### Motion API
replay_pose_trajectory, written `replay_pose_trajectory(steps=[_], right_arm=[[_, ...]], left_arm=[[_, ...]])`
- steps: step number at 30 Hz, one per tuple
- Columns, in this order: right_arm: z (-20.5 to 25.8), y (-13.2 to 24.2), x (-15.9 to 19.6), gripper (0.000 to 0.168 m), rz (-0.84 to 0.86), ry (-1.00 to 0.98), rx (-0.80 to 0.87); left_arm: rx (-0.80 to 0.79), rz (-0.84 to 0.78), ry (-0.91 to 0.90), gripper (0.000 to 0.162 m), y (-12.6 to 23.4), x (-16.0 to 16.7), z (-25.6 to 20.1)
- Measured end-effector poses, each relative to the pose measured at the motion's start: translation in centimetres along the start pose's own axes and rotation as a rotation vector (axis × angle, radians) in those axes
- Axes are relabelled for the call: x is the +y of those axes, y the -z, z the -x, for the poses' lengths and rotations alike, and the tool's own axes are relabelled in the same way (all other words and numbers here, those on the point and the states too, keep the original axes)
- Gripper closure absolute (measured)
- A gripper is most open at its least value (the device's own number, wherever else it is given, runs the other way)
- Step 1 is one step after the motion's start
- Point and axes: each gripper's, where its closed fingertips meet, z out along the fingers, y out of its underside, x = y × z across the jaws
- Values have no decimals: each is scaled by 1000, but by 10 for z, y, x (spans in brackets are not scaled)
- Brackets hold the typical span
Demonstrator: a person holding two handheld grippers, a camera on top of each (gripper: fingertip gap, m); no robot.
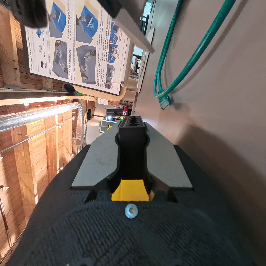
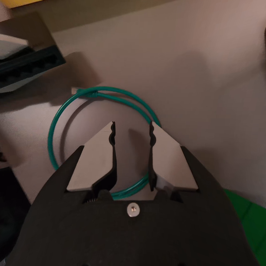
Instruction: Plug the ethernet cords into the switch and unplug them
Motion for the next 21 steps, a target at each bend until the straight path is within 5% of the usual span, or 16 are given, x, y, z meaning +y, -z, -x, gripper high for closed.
replay_pose_trajectory(steps=[13, 21], right_arm=[[29, -50, -30, 145, 145, 420, -302], [17, -23, -28, 158, 134, 473, -275]], left_arm=[[20, 14, 18, 135, -1, 3, -3], [24, 12, 34, 135, -1, 4, -2]])
